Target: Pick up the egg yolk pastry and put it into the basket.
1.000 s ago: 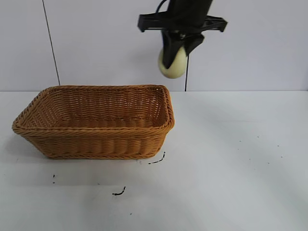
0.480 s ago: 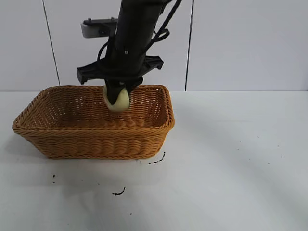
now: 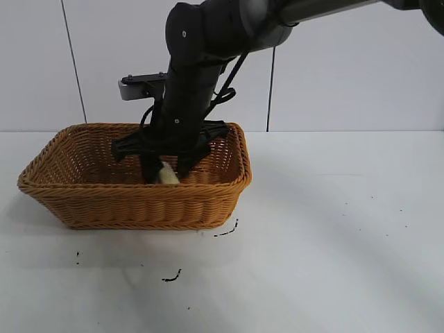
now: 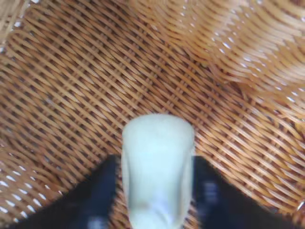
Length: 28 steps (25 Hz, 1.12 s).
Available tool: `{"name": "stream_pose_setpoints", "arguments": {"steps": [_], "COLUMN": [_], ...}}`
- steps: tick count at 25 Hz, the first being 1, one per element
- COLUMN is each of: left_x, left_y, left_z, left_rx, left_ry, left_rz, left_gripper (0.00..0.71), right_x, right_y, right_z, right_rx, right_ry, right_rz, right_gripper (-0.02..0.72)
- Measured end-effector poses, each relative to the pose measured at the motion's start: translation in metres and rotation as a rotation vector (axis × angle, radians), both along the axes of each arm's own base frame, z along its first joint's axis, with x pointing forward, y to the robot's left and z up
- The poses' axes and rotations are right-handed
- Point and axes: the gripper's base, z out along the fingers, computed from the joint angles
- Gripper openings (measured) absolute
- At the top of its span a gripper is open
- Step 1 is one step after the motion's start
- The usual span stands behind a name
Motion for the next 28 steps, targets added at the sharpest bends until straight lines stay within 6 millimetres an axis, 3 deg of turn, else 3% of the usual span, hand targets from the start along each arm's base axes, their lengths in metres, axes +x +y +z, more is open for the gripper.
{"name": "stream_pose_setpoints", "arguments": {"steps": [4, 10, 14, 19, 28], "left_x": [0.000, 0.000, 0.000, 0.000, 0.000], "left_y": [0.000, 0.000, 0.000, 0.000, 0.000], "left_z": [0.000, 0.000, 0.000, 0.000, 0.000], "left_rx": [0.000, 0.000, 0.000, 0.000, 0.000], "left_ry": [0.000, 0.000, 0.000, 0.000, 0.000], "left_rz": [0.000, 0.000, 0.000, 0.000, 0.000], "left_gripper": [0.697, 0.697, 0.697, 0.697, 0.697], "right_x": [0.002, 0.009, 0.020, 0.046, 0.093], "right_y": [0.000, -0.003, -0.020, -0.070, -0.206], "right_z": [0.023, 0.107, 0.128, 0.125, 0.123], "right_rx": [-0.027, 0.004, 0.032, -0.017, -0.089], "right_ry": [-0.003, -0.144, -0.171, -0.134, -0.103], "right_rz": [0.007, -0.003, -0.068, -0.180, -0.460], "right_gripper": [0.617, 0.626, 0.626, 0.626, 0.626]}}
